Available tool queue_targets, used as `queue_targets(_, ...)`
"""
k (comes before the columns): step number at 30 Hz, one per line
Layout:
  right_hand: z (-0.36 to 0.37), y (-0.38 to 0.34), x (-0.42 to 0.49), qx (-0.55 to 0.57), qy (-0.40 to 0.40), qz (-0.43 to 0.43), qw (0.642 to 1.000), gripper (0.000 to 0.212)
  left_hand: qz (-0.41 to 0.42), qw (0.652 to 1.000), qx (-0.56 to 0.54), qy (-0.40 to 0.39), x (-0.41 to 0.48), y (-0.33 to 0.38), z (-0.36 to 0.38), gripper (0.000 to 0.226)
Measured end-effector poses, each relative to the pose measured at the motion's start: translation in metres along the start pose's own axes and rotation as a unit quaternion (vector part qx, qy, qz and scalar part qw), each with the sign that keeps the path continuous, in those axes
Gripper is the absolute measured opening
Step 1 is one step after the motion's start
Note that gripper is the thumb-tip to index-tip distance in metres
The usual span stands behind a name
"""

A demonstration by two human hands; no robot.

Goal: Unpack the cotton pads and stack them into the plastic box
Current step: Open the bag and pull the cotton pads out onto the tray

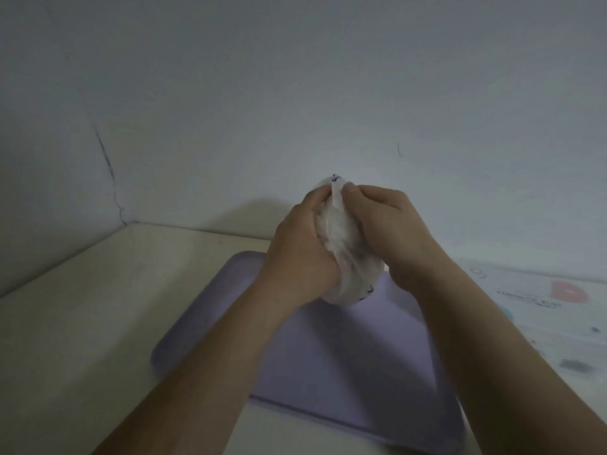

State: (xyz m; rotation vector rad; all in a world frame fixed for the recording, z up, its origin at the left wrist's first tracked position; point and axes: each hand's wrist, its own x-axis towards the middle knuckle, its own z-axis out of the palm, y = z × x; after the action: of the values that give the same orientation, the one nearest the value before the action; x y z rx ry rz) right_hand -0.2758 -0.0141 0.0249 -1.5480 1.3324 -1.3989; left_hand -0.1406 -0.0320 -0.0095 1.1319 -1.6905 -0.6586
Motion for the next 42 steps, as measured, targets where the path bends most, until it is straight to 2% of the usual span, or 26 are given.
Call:
queue_targets(3,-0.003,0.01,0.006,-0.006,0.009,-0.012,1.0,0.048,0.036,0.997,0.062,0.029,-0.003,-0.011,-0.014,0.024)
queue_targets(6,-0.011,0.013,0.014,-0.025,0.073,-0.016,0.997,0.044,0.041,0.991,0.125,0.02,0.001,-0.021,-0.031,0.02)
queue_targets(7,-0.015,0.013,0.016,-0.032,0.093,-0.018,0.995,0.041,0.02,0.982,0.187,-0.024,0.003,-0.02,-0.038,0.018)
queue_targets(9,-0.017,0.012,0.014,-0.045,0.11,-0.016,0.993,0.041,-0.031,0.938,0.308,-0.157,0.002,-0.022,-0.048,0.02)
queue_targets(11,-0.014,0.012,0.012,-0.035,0.109,-0.009,0.993,0.04,-0.089,0.914,0.322,-0.231,-0.004,-0.023,-0.052,0.047)
queue_targets(13,-0.011,0.011,0.011,-0.018,0.107,-0.005,0.994,0.041,-0.092,0.924,0.302,-0.215,-0.007,-0.022,-0.049,0.08)
queue_targets(14,-0.011,0.01,0.01,-0.014,0.1,-0.006,0.995,0.044,-0.081,0.933,0.292,-0.194,-0.007,-0.021,-0.047,0.084)
queue_targets(15,-0.01,0.009,0.01,-0.012,0.088,-0.01,0.996,0.046,-0.066,0.941,0.289,-0.166,-0.005,-0.016,-0.046,0.079)
queue_targets(18,-0.008,0.009,0.009,-0.007,0.043,-0.011,0.999,0.052,0.026,0.954,0.293,-0.047,-0.004,0.001,-0.048,0.039)
queue_targets(20,-0.007,0.009,0.008,-0.03,0.009,-0.015,0.999,0.055,0.085,0.971,0.221,-0.02,-0.004,0.006,-0.041,0.017)
queue_targets(21,-0.007,0.009,0.007,-0.039,-0.01,-0.013,0.999,0.051,0.098,0.976,0.191,-0.033,-0.004,0.005,-0.036,0.018)
queue_targets(24,-0.009,0.013,0.006,-0.008,-0.05,0.024,0.998,0.036,0.123,0.964,0.222,-0.081,-0.003,-0.007,-0.018,0.075)
queue_targets(25,-0.009,0.016,0.006,0.004,-0.047,0.026,0.999,0.035,0.119,0.962,0.233,-0.08,-0.004,-0.01,-0.013,0.084)
queue_targets(29,-0.007,0.02,0.012,-0.015,0.032,-0.006,0.999,0.038,0.047,0.981,0.187,-0.028,-0.01,-0.009,-0.012,0.078)
queue_targets(32,-0.004,0.015,0.011,-0.019,0.051,-0.022,0.998,0.037,-0.013,0.984,0.158,-0.076,-0.008,-0.013,-0.017,0.112)
queue_targets(33,-0.002,0.014,0.008,-0.027,0.043,-0.03,0.998,0.037,-0.026,0.979,0.177,-0.1,-0.008,-0.014,-0.016,0.116)
queue_targets(35,0.006,0.011,0.004,-0.049,0.028,-0.055,0.997,0.037,-0.031,0.965,0.232,-0.12,-0.01,-0.014,-0.012,0.112)
queue_targets(38,0.014,0.007,-0.001,-0.044,0.02,-0.085,0.995,0.039,-0.06,0.954,0.28,-0.091,-0.015,-0.012,-0.005,0.108)
queue_targets(42,0.012,-0.001,-0.002,0.001,0.0,-0.099,0.995,0.043,-0.086,0.963,0.253,-0.034,-0.013,-0.021,-0.006,0.076)
